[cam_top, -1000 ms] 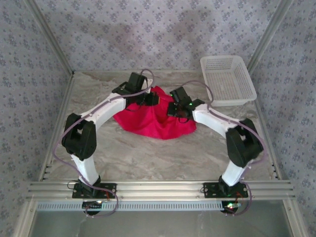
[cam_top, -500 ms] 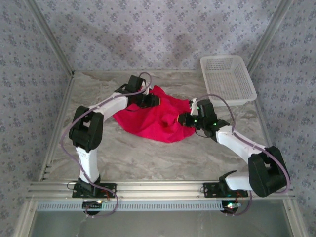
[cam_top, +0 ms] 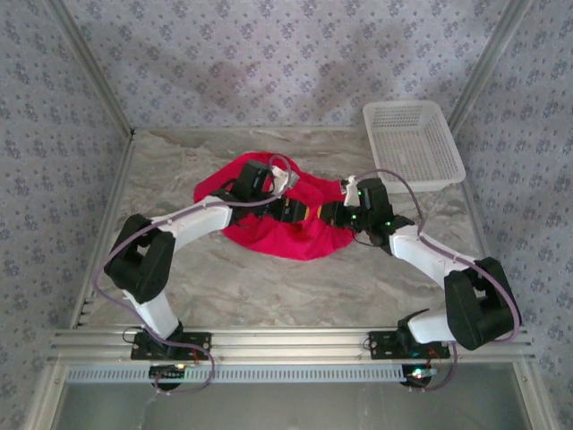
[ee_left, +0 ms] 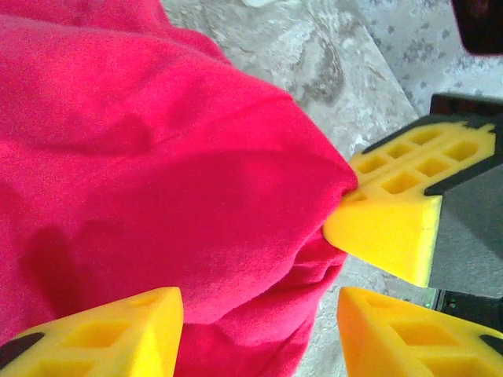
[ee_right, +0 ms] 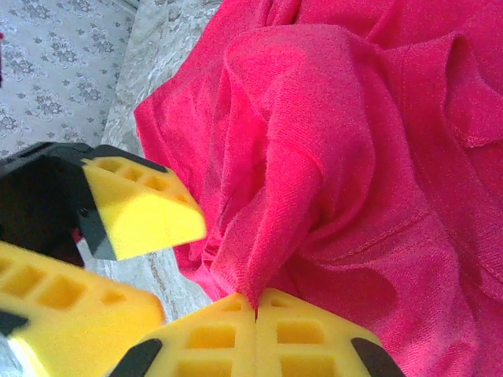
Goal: Fold the inside-out t-shirt
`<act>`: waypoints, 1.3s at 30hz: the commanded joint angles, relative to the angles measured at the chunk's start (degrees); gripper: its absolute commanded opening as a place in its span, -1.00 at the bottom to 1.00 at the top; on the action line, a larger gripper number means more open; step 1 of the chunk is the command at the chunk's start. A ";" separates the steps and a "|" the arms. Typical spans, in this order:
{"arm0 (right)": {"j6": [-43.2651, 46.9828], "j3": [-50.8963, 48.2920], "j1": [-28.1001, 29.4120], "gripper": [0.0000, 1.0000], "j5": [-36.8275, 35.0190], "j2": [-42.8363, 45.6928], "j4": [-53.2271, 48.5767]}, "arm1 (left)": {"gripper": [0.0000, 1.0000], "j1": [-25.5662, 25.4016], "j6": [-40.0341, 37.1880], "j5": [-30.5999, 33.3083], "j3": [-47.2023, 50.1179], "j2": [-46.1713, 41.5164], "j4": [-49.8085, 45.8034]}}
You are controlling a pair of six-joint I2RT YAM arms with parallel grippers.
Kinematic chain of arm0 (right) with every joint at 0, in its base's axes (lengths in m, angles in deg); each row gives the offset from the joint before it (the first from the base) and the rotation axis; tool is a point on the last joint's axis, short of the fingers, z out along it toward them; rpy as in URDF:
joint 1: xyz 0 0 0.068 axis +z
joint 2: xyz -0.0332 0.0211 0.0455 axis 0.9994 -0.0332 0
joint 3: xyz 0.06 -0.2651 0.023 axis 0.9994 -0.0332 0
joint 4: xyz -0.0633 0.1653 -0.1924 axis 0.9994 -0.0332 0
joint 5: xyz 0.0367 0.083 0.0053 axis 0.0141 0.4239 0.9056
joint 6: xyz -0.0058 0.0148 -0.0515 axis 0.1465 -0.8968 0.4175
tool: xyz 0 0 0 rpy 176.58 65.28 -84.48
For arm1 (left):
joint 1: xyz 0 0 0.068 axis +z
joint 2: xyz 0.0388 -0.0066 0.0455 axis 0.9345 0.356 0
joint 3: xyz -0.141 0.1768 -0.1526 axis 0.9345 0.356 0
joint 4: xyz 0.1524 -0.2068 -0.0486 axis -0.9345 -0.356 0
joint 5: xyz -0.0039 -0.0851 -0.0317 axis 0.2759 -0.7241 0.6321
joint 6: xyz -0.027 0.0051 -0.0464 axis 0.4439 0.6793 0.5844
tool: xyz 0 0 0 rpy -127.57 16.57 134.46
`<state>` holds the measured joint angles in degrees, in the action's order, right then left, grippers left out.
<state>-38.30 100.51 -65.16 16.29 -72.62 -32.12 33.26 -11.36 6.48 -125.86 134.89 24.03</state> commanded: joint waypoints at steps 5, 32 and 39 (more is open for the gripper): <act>-0.44 1.38 -0.13 -1.00 1.51 2.98 -0.20 | 0.10 -0.42 -1.14 1.04 -4.52 7.51 2.21; 7.81 8.83 -4.76 -1.00 -5.62 -9.01 -12.71 | -1.00 4.29 25.72 -19.92 -11.75 4.05 14.63; 11.98 4.37 0.22 -0.45 -16.50 3.50 -18.34 | -1.00 6.26 28.46 -17.26 -9.72 7.70 16.94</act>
<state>-29.08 107.09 -66.34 5.77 -74.28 -45.19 39.30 14.38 -9.30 -136.00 141.56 36.12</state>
